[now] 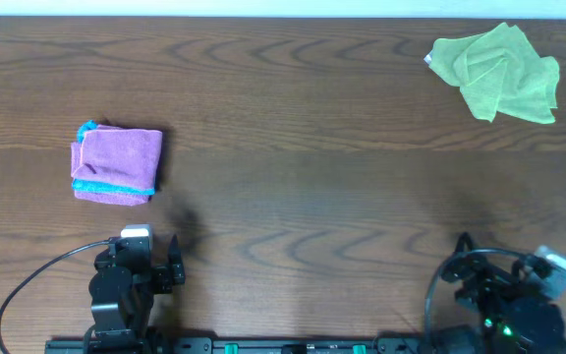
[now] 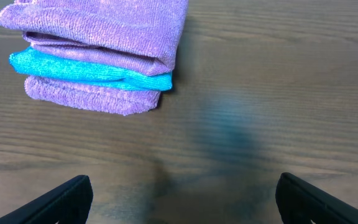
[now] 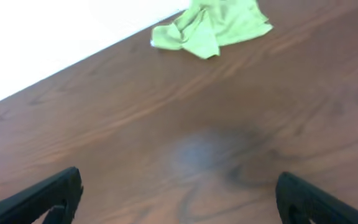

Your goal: Fold the cloth

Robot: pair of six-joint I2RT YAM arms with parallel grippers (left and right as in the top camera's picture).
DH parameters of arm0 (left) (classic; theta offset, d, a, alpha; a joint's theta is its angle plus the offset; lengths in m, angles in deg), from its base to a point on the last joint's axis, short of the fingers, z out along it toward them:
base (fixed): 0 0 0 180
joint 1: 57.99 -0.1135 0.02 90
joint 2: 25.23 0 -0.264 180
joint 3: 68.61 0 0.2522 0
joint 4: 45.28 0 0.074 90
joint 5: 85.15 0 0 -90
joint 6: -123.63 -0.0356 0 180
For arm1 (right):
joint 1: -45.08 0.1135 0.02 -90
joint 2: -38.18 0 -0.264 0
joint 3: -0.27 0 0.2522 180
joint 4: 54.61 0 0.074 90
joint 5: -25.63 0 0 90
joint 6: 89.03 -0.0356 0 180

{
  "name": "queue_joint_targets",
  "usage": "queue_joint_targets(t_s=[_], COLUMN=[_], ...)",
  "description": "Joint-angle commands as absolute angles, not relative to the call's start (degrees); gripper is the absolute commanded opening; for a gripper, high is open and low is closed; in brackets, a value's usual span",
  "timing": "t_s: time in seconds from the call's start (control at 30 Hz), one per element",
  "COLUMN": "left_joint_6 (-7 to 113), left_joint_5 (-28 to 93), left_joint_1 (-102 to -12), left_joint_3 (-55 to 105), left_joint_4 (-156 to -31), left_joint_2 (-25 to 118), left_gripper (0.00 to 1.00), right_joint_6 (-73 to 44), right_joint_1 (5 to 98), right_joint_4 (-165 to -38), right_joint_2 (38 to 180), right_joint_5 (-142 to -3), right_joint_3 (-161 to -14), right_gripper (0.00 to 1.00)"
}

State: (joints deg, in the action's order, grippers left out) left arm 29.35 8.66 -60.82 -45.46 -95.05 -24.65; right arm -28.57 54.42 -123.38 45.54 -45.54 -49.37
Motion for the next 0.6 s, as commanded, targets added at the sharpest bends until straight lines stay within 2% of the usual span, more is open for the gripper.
queue_joint_targets(t_s=[0.0,0.27,0.57], left_joint_6=[29.81,29.81,29.79], left_joint_5=[7.83,7.83,7.83], left_joint_1=[-60.58,-60.58,-60.58], left_joint_3=[-45.88,-45.88,-45.88], left_joint_4=[-95.27,-95.27,-95.27], left_joint_2=[-25.02,-25.02,-25.02], left_gripper=[0.95,0.95,0.95], right_joint_6=[-14.85,-5.69,-4.05], right_joint_1=[51.6,50.07,46.81], right_joint_4=[-118.46,-113.26,-110.72], right_joint_2=[40.25,38.7,38.5], right_joint_5=[-53.49,-61.21,-63.2], right_joint_3=[-41.43,-29.58,-22.61], right_gripper=[0.99,0.99,0.99])
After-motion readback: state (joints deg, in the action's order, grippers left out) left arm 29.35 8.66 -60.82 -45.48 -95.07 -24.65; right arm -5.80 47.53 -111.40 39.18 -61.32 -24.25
